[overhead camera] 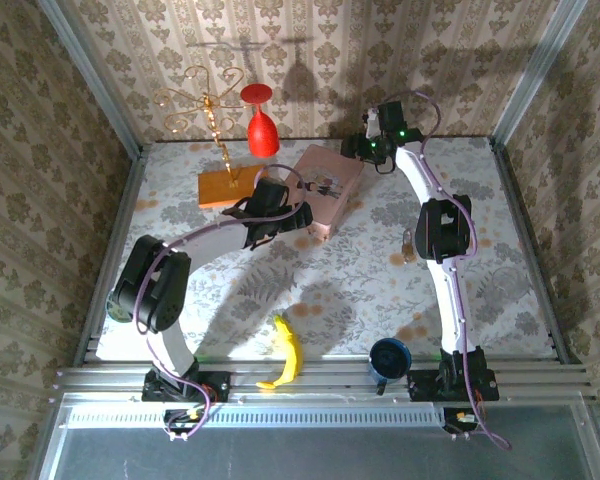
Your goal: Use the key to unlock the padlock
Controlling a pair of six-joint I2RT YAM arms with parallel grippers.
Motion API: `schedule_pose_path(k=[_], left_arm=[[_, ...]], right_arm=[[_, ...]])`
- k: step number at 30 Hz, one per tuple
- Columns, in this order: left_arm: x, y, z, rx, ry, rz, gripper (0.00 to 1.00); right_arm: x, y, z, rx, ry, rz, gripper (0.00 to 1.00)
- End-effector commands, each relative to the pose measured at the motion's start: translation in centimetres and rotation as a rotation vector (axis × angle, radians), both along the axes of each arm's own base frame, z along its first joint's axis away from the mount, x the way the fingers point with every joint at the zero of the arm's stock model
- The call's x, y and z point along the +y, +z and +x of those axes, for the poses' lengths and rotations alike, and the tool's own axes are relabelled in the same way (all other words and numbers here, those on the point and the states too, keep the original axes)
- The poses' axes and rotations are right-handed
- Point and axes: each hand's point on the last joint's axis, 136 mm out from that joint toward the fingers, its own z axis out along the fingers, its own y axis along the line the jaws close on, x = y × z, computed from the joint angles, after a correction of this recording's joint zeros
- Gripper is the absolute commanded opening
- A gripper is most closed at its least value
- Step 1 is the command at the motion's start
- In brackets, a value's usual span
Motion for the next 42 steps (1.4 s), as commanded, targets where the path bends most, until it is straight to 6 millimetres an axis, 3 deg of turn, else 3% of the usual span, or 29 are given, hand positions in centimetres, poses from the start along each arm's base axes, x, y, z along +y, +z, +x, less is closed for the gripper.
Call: schedule_pose_path(k=[1, 5, 10, 15, 20, 26, 29, 36, 42], left_arm=[[-0.2, 0.7, 1.2, -0.010, 0.021, -0.039, 0.93], [0.3, 0.2, 1.7, 0.000, 0.039, -0.035, 0.94], [0.7, -0.1, 2.2, 0.003, 0.046, -0.038, 0.94], [0.7, 0.2, 2.7, -0.006, 0.036, -0.040, 0.92], [0.3, -0.1, 3.4, -0.005, 0.012, -0.045, 0.81], [-0.6, -1.2, 4.2, 0.031, -0.035, -0.066, 0.69], [-1.3, -1.3, 4.7, 0.034, -0.066, -0.073, 0.68], [-2.4, -0.6, 6.7, 0.015, -0.123, -0.090, 0.69], [-2.7, -0.6, 8.3, 0.013, -0.133, -0.123, 0.70]], right_arm=[[0.4, -2.3, -1.8, 0.076, 0.041, -0.035, 0.52], [0.0, -2.8, -2.7, 0.094, 0.031, -0.069, 0.48], [-1.0, -3.6, -4.4, 0.124, 0.032, -0.124, 0.36], [-2.0, -4.3, -6.7, 0.156, 0.029, -0.181, 0.33], [-3.4, -5.0, -10.0, 0.196, -0.007, -0.219, 0.31], [-4.3, -5.8, -15.5, 0.233, -0.086, -0.221, 0.26], [-4.8, -6.2, -18.4, 0.232, -0.135, -0.209, 0.26], [-2.7, -7.8, -23.2, 0.265, -0.091, -0.225, 0.25], [-1.2, -7.8, -26.2, 0.263, -0.125, -0.307, 0.28]])
